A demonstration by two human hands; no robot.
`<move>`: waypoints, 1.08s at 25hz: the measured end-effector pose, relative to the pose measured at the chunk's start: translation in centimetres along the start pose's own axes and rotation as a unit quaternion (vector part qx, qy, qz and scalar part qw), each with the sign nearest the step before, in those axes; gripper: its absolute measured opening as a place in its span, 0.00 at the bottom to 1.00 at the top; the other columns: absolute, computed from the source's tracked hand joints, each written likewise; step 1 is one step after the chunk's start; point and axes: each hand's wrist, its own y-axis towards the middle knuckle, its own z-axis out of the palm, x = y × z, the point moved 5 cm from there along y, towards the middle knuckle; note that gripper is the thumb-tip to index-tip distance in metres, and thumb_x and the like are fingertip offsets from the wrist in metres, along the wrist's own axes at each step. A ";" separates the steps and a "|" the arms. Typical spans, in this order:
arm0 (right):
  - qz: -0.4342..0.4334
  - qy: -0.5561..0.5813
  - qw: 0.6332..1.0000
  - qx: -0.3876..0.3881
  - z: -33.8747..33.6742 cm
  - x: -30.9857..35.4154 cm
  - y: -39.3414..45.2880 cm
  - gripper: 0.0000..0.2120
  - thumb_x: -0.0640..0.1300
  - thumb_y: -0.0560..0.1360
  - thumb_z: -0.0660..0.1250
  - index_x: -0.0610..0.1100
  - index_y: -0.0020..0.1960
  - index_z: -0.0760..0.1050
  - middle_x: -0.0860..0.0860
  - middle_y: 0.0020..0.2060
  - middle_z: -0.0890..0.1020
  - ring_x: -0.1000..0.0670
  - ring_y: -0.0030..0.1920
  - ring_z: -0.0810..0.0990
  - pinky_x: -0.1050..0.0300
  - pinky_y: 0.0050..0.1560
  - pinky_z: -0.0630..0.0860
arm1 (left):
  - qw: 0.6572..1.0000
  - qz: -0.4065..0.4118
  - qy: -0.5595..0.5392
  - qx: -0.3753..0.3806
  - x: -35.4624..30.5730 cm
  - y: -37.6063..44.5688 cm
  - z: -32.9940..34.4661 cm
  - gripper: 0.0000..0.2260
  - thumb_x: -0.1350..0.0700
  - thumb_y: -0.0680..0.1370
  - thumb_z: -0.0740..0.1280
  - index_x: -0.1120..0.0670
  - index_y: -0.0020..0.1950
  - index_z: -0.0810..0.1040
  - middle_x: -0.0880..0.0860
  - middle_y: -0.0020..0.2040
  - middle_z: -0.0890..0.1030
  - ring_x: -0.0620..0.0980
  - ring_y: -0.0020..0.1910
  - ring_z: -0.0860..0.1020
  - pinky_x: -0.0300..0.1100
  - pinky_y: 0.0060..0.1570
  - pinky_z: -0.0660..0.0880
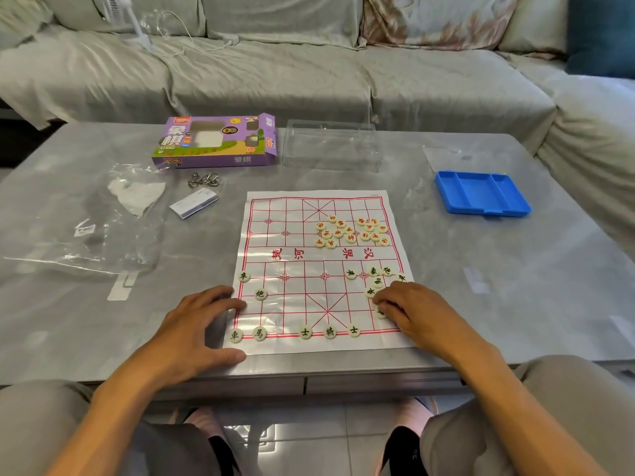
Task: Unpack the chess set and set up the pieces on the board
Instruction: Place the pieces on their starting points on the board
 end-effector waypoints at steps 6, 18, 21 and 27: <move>0.034 0.042 0.998 -0.043 0.4 -0.7 -0.5 0.11 0.58 0.74 0.66 0.55 0.53 0.72 0.58 0.51 0.79 0.54 0.45 0.78 0.62 0.48 0.77 | 1.000 0.007 -0.007 -0.015 0.0 -0.2 -0.2 0.39 0.26 0.57 0.63 0.35 0.67 0.66 0.37 0.74 0.58 0.44 0.72 0.57 0.51 0.72 0.61; 0.040 0.034 0.995 -0.079 0.8 -0.4 -0.5 0.13 0.56 0.76 0.65 0.55 0.58 0.74 0.58 0.58 0.77 0.54 0.53 0.77 0.63 0.51 0.75 | 1.000 0.001 -0.004 -0.001 0.1 -0.1 0.1 0.35 0.31 0.63 0.69 0.34 0.67 0.63 0.37 0.75 0.55 0.45 0.73 0.55 0.52 0.72 0.59; 0.040 0.046 0.995 -0.084 0.8 -0.7 -0.5 0.14 0.57 0.75 0.66 0.56 0.59 0.73 0.58 0.59 0.77 0.55 0.53 0.76 0.62 0.52 0.76 | 1.000 -0.001 -0.004 -0.002 0.1 0.0 0.0 0.36 0.27 0.59 0.65 0.33 0.66 0.63 0.37 0.75 0.56 0.45 0.73 0.55 0.51 0.72 0.59; 0.064 0.079 0.990 -0.099 0.2 0.1 -0.8 0.11 0.56 0.74 0.68 0.55 0.54 0.74 0.59 0.55 0.80 0.56 0.46 0.77 0.64 0.49 0.76 | 1.000 0.008 -0.001 -0.017 -0.4 -0.2 -0.2 0.36 0.33 0.64 0.71 0.36 0.69 0.63 0.38 0.75 0.56 0.45 0.73 0.55 0.50 0.72 0.59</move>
